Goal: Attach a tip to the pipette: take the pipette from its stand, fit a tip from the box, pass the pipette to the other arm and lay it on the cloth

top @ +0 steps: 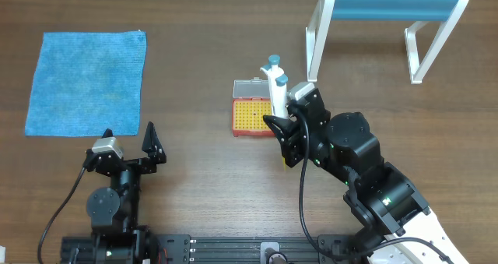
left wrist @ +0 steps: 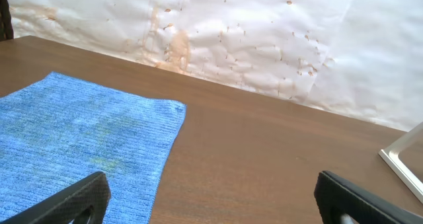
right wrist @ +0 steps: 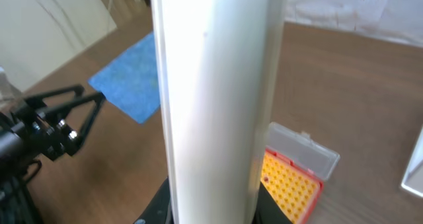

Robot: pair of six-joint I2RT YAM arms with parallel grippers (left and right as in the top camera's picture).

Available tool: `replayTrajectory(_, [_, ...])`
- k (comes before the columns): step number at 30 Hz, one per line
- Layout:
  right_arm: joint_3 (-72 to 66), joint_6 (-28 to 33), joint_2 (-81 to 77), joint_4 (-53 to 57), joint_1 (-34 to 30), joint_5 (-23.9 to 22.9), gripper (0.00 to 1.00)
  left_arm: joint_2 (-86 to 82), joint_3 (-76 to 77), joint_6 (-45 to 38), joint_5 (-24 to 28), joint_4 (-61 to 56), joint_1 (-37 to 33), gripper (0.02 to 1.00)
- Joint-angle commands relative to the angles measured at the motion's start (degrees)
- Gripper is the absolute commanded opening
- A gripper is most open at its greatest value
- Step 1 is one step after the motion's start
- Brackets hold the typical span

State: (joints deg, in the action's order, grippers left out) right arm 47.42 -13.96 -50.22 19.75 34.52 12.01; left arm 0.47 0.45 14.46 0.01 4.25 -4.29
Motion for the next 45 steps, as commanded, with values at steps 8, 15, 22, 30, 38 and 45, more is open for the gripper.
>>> replayTrajectory(8, [0.5, -7.5, 0.5, -2.7, -0.2, 0.8, 0.08, -0.3, -0.1, 8.4, 6.0, -1.6, 0.2, 0.996])
replayTrajectory(15, [0.5, -9.2, 0.5, -1.0, -0.2, 5.7, 0.08, -0.2, -0.1, 52.0, 26.3, -2.0, 0.2, 0.996])
replayTrajectory(22, [0.5, -11.1, 0.4, 2.3, -0.2, 5.7, 0.077, 1.8, -0.1, 59.0, 31.1, -8.2, 0.2, 0.996])
replayTrajectory(30, [0.5, -11.1, -2.1, 2.0, -0.2, 6.8, 0.08, 22.3, 1.9, 61.6, 41.4, -32.1, 0.3, 0.998])
replayTrajectory(38, [0.5, -11.3, -6.8, -2.4, -0.3, 15.7, 0.082, 54.4, 21.3, 50.5, 59.1, -39.3, 5.9, 0.996])
replayTrajectory(45, [0.5, -11.3, -11.9, -7.1, -5.6, 29.4, 0.08, 75.1, 33.0, 48.1, 68.1, -59.2, 11.9, 0.998])
